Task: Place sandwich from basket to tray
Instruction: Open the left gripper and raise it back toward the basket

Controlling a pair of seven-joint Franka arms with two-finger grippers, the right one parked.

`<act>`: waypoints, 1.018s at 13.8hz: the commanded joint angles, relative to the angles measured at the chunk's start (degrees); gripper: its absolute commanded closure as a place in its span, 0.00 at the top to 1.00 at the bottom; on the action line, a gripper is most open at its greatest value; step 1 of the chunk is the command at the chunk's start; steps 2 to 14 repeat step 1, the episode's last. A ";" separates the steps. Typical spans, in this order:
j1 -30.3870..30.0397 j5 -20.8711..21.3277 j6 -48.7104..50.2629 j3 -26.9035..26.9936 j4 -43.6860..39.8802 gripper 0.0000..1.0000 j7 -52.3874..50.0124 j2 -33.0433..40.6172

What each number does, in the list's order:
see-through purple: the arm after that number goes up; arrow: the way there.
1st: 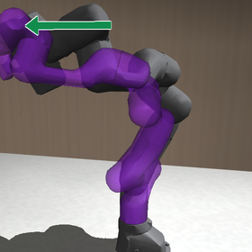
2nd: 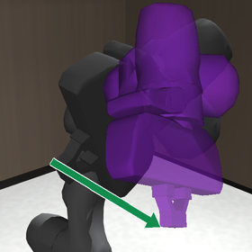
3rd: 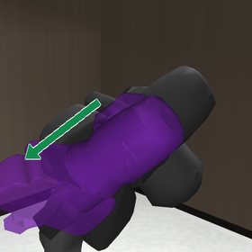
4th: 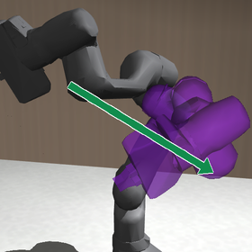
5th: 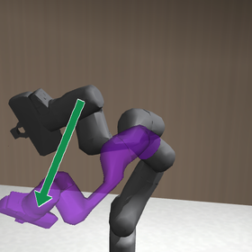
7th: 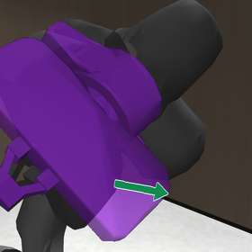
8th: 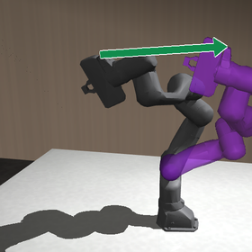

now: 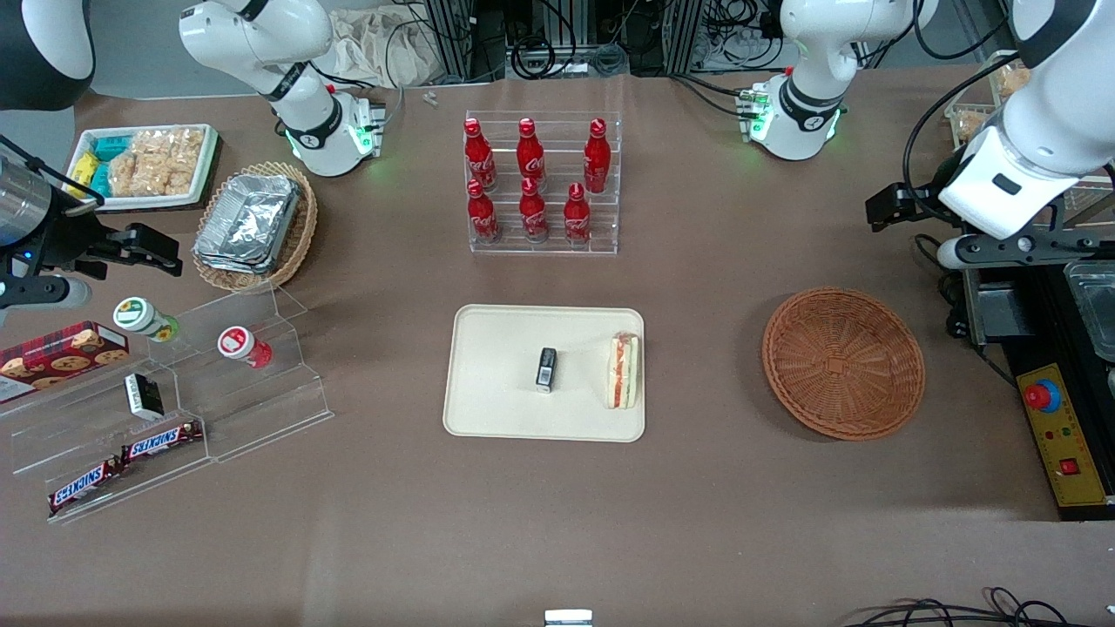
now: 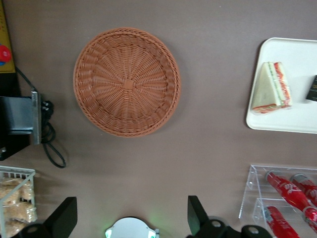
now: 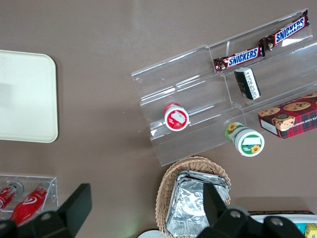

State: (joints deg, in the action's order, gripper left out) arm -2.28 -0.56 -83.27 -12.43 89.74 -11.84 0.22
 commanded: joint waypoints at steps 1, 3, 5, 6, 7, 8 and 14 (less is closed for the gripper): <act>0.87 -1.55 0.82 1.71 -0.71 1.00 0.94 0.49; 0.87 -1.55 0.82 1.71 -0.71 1.00 0.94 0.49; 0.87 -1.55 0.82 1.71 -0.71 1.00 0.94 0.49; 0.87 -1.55 0.82 1.71 -0.71 1.00 0.94 0.49; 0.87 -1.55 0.82 1.71 -0.71 1.00 0.94 0.49; 0.87 -1.55 0.82 1.71 -0.71 1.00 0.94 0.49; 0.87 -1.55 0.82 1.71 -0.71 1.00 0.94 0.49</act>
